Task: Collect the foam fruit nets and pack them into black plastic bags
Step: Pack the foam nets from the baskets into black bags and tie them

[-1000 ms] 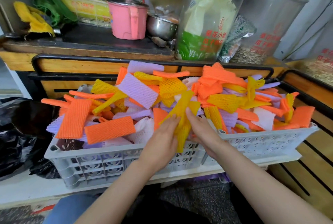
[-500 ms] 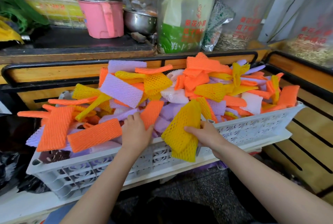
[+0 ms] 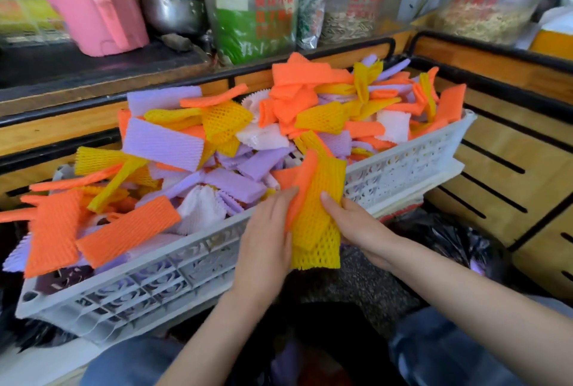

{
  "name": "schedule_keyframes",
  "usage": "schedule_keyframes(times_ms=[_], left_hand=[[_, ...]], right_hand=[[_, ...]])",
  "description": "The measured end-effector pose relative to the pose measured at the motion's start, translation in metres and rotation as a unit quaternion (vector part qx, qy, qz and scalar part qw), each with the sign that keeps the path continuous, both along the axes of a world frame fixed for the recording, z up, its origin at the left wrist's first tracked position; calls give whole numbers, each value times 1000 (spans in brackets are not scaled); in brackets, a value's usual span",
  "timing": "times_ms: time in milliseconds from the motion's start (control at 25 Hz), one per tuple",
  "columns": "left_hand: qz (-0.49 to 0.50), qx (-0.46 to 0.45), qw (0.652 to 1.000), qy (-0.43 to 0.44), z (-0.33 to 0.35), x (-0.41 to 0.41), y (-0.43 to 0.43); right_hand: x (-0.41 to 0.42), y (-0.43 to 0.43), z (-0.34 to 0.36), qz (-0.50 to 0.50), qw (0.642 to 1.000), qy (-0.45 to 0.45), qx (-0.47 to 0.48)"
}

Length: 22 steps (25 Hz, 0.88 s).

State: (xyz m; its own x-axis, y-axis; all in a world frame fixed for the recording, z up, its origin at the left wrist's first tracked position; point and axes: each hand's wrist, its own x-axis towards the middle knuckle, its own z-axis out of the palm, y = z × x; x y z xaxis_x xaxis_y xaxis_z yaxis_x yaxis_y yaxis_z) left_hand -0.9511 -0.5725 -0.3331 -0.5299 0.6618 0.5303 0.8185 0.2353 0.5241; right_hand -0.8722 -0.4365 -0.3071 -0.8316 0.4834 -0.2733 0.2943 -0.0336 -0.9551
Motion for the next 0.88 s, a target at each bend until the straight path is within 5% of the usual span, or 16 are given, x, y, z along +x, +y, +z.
schedule_keyframes(times_ms=[200, 360, 520, 680, 880], left_hand=[[-74, -61, 993, -69, -43, 56, -11], [-136, -119, 963, -199, -77, 79, -33], [14, -197, 969, -149, -135, 64, -66], [135, -363, 897, -215, -175, 46, -93], [157, -194, 895, -370, -181, 49, -103]], right_hand=[[47, -14, -27, 19, 996, 42, -76], [74, -16, -76, -84, 992, -54, -74], [101, -9, -136, -66, 983, -169, 39], [114, -38, -173, 37, 954, -254, 155], [108, -70, -204, 216, 885, -299, 285]])
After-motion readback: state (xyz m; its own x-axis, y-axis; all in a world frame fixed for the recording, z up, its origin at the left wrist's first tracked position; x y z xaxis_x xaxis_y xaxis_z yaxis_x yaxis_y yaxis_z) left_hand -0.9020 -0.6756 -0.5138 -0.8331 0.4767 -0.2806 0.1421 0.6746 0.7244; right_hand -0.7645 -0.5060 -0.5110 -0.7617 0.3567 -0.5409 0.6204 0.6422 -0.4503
